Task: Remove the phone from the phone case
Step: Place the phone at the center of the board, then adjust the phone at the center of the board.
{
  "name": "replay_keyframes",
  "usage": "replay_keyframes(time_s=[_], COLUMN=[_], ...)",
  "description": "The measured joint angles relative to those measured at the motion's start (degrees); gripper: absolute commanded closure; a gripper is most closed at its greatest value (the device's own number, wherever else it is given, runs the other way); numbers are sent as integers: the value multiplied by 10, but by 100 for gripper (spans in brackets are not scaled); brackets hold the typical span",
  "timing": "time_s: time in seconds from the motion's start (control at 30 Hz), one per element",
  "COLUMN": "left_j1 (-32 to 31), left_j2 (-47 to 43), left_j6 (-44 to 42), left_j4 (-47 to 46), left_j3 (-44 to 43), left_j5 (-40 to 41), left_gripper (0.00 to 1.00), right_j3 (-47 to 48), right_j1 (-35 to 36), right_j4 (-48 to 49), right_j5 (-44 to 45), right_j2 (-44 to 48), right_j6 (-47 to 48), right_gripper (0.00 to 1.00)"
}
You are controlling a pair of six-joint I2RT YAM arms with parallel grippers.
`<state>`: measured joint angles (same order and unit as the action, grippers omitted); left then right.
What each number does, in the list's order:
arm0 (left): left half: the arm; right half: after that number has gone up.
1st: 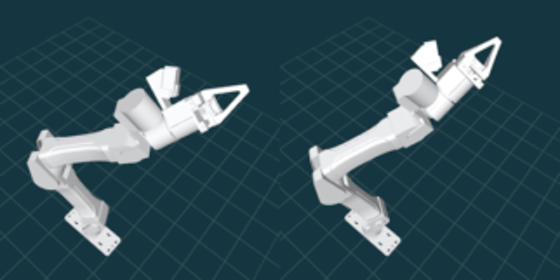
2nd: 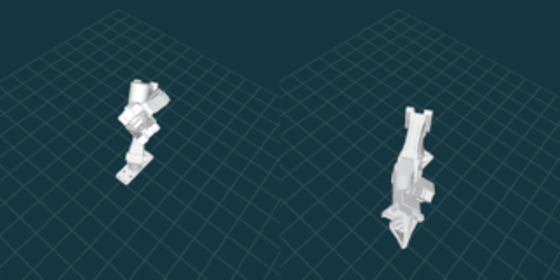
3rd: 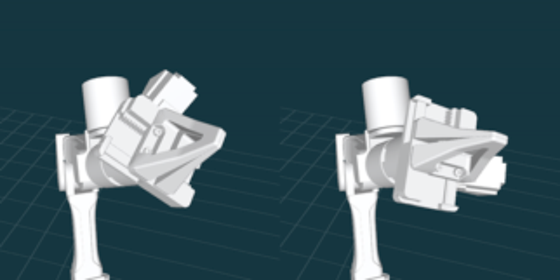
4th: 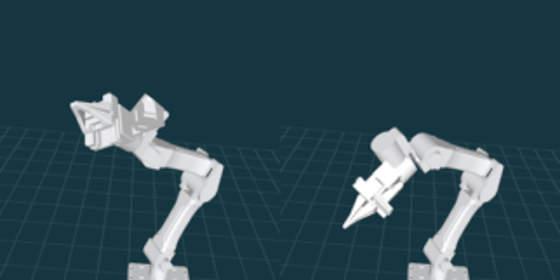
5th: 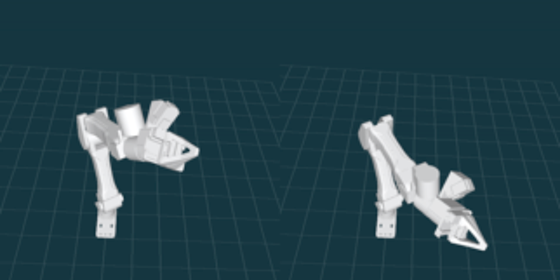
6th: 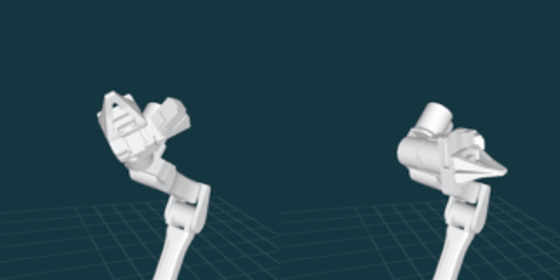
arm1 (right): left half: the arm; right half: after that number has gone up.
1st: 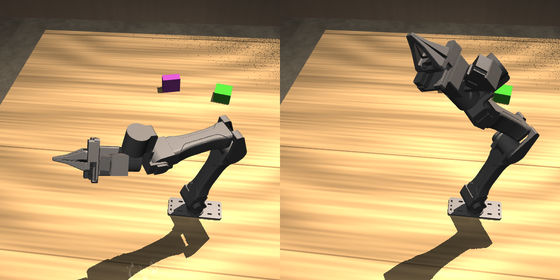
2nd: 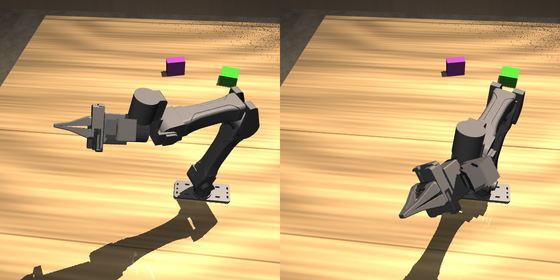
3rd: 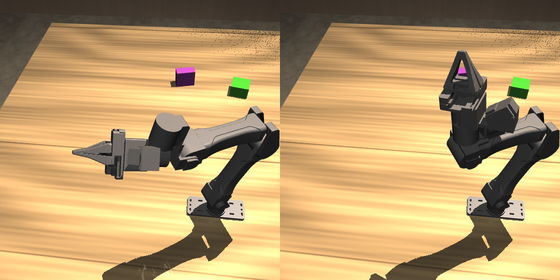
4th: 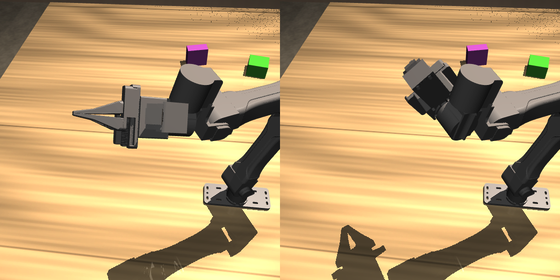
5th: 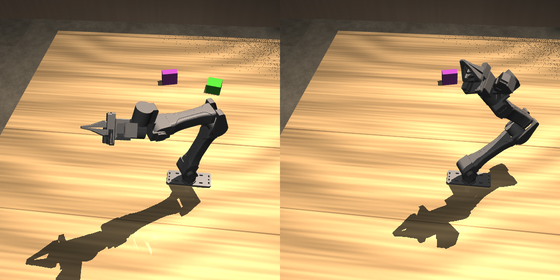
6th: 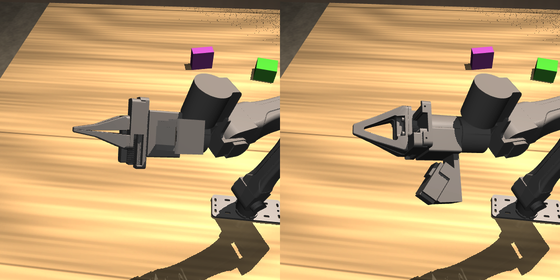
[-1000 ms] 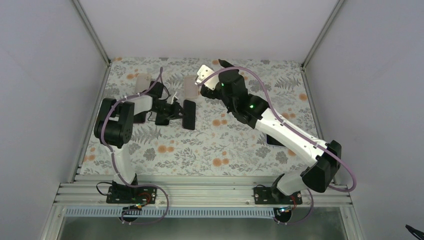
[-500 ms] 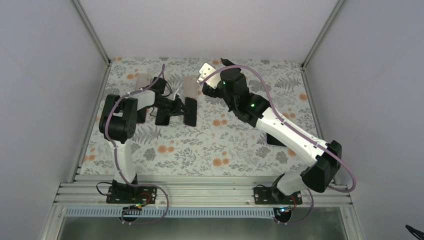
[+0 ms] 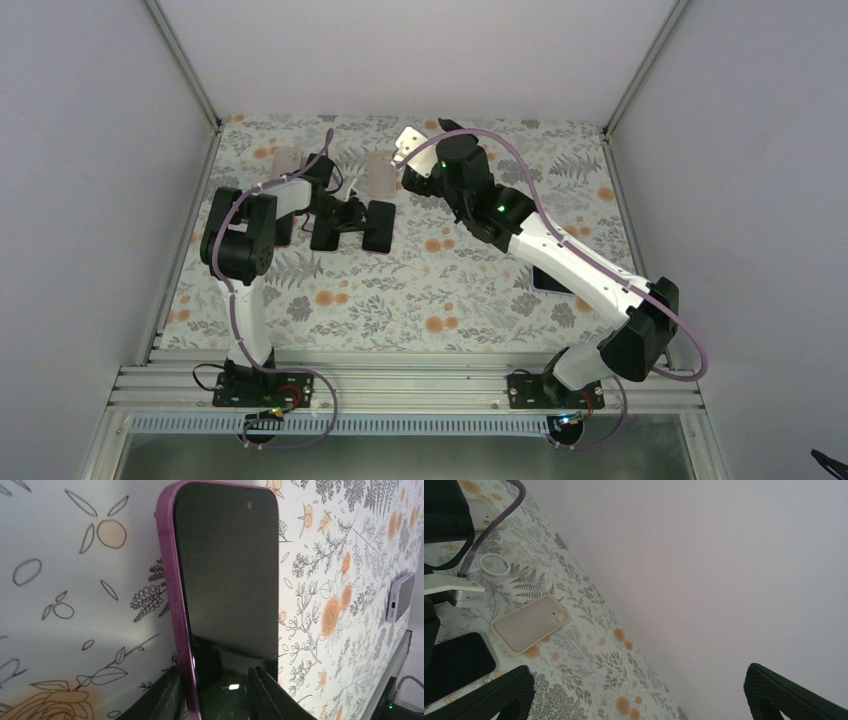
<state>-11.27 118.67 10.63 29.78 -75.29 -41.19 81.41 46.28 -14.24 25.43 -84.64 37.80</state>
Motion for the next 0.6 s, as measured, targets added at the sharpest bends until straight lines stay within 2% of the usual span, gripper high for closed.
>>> replay_keyframes(time_s=[0.27,0.37,0.5,0.6], left_j1=[-1,-1,-1,-2], left_j2=[-15,-29,-63,-101], left_j6=[-10,-12,-16,-26], left_j4=[4,9,13,12], left_j3=[-6,-3,-2,-1], left_j5=[37,56,79,89], left_gripper=[46,42,37,29], right_j3=[0,0,0,0], right_j1=[-4,-10,-22,-35], right_j4=[-7,-11,-22,-46], right_j5=[-10,-20,-40,-58], right_j2=[0,0,1,5], right_j6=[-4,-7,-12,-19], right_gripper=[1,1,1,1])
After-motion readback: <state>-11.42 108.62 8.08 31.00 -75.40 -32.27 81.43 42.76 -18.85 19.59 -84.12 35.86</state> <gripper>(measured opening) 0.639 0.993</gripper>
